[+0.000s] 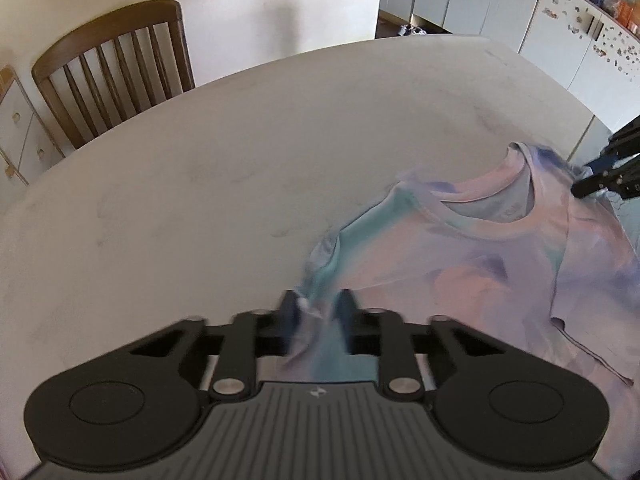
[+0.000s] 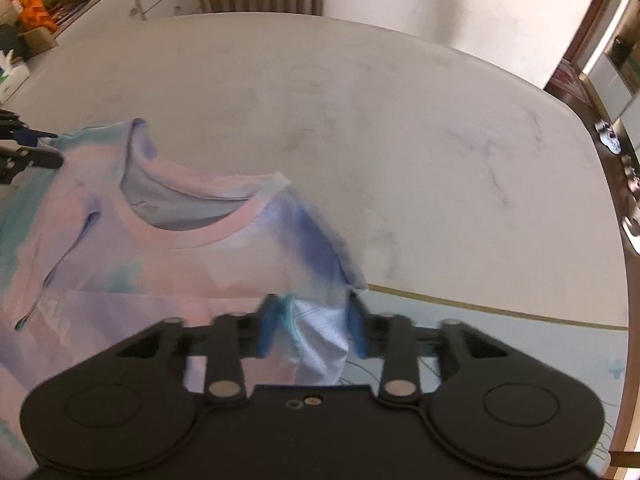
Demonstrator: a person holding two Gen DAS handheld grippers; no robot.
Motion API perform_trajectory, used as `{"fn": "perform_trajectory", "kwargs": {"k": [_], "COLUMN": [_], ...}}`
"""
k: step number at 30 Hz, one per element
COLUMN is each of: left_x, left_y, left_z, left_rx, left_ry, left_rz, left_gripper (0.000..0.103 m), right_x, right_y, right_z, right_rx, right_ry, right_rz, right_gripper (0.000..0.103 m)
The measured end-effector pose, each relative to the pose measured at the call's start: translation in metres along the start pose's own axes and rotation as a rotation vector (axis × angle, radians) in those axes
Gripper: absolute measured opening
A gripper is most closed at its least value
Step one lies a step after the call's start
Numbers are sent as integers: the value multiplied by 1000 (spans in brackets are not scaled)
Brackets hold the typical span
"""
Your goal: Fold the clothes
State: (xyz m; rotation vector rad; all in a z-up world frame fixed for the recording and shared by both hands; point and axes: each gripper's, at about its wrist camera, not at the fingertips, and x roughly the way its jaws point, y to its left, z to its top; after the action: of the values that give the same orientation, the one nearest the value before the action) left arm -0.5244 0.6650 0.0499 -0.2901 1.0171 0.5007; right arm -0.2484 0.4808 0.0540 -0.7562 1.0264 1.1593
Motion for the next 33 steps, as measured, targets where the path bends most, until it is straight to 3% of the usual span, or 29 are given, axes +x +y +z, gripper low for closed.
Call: {"fn": "perform_trajectory", "kwargs": {"k": [10,14,20,26,30,33], "left_x": [-44,-75,-125,-155,-155,-144], "left_y": [-9,-17,-30,-45,-59,-66], "left_z": [-20,-36,-82,-151,-188,-205], "left_rx": [10,22,43,80,95,88], "left_ry": [-82,-127,-159,-73,12,51], "left_rz": [7,-24,-129,-239,-288,-294], "left_gripper": [4,4,4,4,4,4], "right_x": [-49,-83,-130,-158,-164,-148], "right_y": [5,11,20,27,33,48], "right_z": [-31,-49,-85,-150,-199,-220], "right_rx": [-27,-31,-14,33,64,79], "right_ry": [-58,-114,-169,-125,-53,11], "right_rz": [49,102,195,277,336,333], "right_gripper": [103,103,103,103,103,103]}}
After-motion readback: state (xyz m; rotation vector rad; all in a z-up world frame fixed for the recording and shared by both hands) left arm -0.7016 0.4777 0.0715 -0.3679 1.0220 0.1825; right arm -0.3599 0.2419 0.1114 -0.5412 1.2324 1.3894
